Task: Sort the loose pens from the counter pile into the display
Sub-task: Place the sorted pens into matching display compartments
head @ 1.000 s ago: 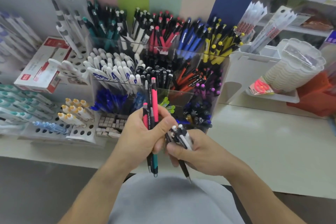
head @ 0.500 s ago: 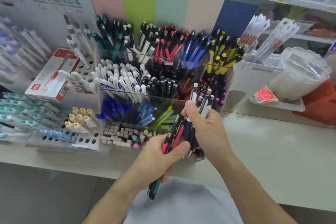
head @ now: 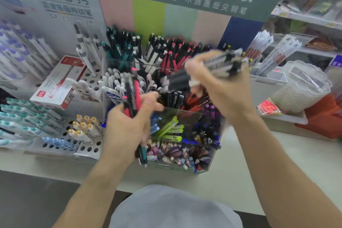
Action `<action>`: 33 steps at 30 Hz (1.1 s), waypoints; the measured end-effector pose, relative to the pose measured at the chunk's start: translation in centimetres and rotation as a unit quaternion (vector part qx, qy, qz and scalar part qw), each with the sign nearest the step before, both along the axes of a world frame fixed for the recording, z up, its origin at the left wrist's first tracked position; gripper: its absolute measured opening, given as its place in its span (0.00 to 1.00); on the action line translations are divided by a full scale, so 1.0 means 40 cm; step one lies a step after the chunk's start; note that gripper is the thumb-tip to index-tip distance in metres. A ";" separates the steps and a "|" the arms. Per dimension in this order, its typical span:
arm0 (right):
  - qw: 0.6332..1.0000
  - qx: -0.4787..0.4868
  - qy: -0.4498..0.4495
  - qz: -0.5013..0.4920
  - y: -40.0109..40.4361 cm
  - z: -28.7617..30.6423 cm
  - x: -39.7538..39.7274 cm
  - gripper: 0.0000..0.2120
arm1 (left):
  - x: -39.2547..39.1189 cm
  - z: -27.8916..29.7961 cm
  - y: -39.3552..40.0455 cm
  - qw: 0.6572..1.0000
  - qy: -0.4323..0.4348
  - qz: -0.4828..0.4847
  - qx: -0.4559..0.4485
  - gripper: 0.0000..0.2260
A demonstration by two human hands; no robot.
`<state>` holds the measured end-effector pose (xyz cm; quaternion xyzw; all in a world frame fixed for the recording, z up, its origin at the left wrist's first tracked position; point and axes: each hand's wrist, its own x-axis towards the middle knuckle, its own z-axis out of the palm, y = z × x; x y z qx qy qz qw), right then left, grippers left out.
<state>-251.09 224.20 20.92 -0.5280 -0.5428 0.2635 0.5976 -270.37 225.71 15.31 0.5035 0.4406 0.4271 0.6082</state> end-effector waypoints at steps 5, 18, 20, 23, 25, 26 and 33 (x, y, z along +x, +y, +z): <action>0.985 0.060 -0.149 -0.067 0.189 0.100 0.000 0.06 | -0.009 0.053 0.135 0.978 0.090 0.150 0.110 0.06; 0.954 0.033 -0.274 -0.120 0.277 0.065 -0.046 0.26 | 0.056 0.099 0.292 0.925 0.151 0.194 0.291 0.13; 0.946 0.109 -0.264 -0.155 0.264 0.051 -0.043 0.28 | 0.058 0.107 0.298 0.919 0.157 0.198 0.301 0.14; 0.924 0.142 -0.309 -0.176 0.263 0.033 -0.049 0.17 | 0.072 0.120 0.307 0.911 0.190 0.173 0.322 0.17; 0.915 0.129 -0.340 -0.177 0.267 0.022 -0.056 0.11 | 0.073 0.129 0.311 0.912 0.214 0.152 0.315 0.16; 0.916 0.118 -0.342 -0.172 0.267 0.020 -0.060 0.10 | 0.067 0.132 0.312 0.919 0.214 0.138 0.302 0.16; 0.901 -0.019 -0.433 0.001 0.238 0.005 -0.062 0.32 | 0.011 0.119 0.291 0.957 0.158 0.099 0.223 0.09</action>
